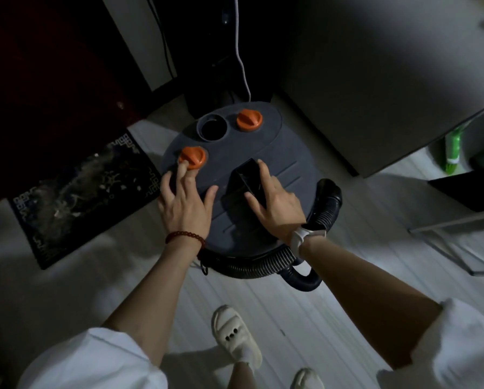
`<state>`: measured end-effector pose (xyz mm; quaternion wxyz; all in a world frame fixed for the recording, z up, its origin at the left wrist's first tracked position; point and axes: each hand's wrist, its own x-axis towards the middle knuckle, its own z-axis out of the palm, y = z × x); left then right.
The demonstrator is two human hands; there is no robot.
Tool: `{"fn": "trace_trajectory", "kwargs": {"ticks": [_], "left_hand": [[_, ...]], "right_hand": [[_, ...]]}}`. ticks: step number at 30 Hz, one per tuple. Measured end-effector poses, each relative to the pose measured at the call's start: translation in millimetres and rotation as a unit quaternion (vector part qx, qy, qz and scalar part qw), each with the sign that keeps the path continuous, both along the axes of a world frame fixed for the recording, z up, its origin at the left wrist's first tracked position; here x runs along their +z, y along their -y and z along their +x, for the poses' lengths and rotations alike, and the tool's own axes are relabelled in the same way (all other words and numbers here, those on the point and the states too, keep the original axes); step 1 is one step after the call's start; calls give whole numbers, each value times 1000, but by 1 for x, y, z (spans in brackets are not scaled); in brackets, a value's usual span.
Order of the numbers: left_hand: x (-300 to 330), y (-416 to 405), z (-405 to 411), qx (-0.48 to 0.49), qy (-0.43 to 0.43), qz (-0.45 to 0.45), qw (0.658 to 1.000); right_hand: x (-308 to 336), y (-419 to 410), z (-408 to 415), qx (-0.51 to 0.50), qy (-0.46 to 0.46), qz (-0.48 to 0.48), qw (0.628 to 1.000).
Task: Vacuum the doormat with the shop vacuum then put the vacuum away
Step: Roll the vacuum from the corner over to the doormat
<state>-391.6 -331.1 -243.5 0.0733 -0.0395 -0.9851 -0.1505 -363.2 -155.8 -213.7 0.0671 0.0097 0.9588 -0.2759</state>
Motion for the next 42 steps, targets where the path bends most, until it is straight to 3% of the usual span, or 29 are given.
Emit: {"fn": "trace_trajectory", "kwargs": {"ticks": [11, 20, 26, 28, 31, 34, 37, 42], "left_hand": [[15, 31, -90, 20, 66, 23, 997], [21, 21, -78, 30, 63, 8, 998], [26, -10, -67, 80, 114, 46, 989], [27, -24, -61, 107, 125, 73, 984], [21, -37, -35, 113, 53, 145, 982], [4, -52, 9, 202, 23, 223, 953], [-14, -65, 52, 240, 94, 264, 929], [-43, -73, 72, 170, 349, 270, 881]], "right_hand": [[-1, 35, -94, -5, 11, 10, 1000], [5, 11, -97, 60, 45, 1, 997], [8, -23, -107, 96, 34, 24, 994], [5, -29, -105, 84, 28, 45, 995], [-2, -35, -86, 66, -21, 54, 996], [-12, -49, -53, 65, -91, 63, 992], [-24, -65, -12, 56, -87, 69, 992], [-49, -93, 37, 78, 33, 141, 986]]}}
